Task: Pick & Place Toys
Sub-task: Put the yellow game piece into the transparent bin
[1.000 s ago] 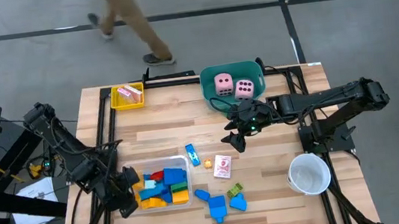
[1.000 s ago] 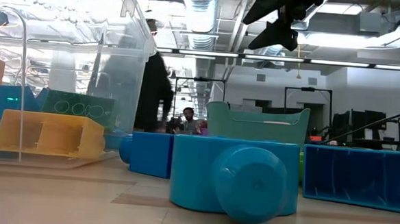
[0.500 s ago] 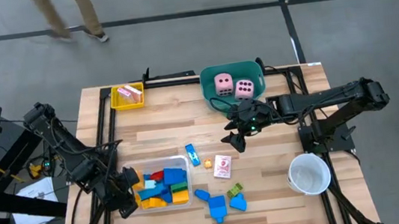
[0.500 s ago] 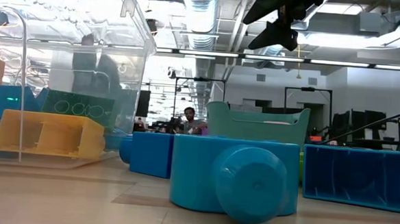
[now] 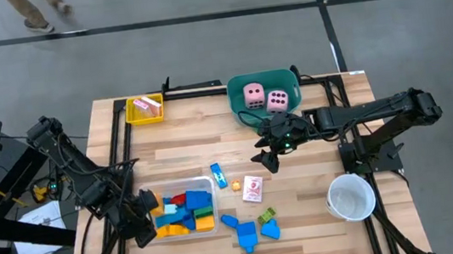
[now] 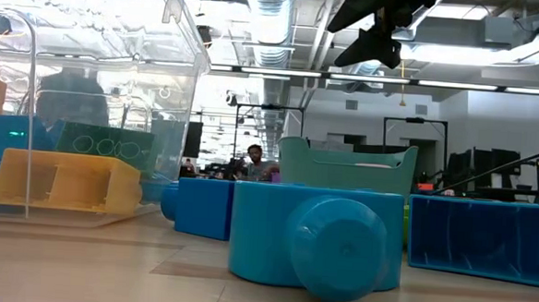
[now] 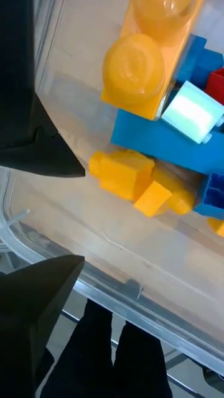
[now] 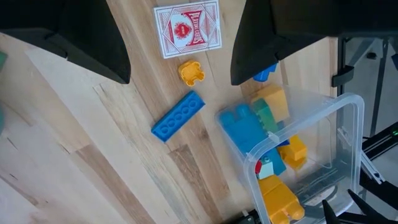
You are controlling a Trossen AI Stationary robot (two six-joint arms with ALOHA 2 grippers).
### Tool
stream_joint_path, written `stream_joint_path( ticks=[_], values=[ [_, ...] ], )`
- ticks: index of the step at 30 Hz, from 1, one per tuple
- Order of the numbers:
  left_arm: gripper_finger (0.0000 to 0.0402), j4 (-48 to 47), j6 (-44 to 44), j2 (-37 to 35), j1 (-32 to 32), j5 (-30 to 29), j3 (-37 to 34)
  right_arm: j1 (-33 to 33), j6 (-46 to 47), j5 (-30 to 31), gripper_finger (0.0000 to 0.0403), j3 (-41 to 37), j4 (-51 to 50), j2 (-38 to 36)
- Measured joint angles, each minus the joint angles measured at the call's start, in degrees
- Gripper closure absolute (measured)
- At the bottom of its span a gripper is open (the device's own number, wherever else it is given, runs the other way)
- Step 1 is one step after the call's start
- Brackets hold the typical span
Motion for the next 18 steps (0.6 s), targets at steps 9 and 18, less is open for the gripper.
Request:
stream_joint_path(
  ticks=[9,18],
  values=[
    [0.0165,8.93,1.53,-2.61,0.00,-2.46,0.00,-0.24,2.61,1.29,0.0135,-0.01,-2.68,0.00],
    [0.0178,25.56,12.05,-7.02,0.15,-16.22,0.00,0.01,4.72,1.25,0.0135,-2.77,-2.86,0.00]
  ],
)
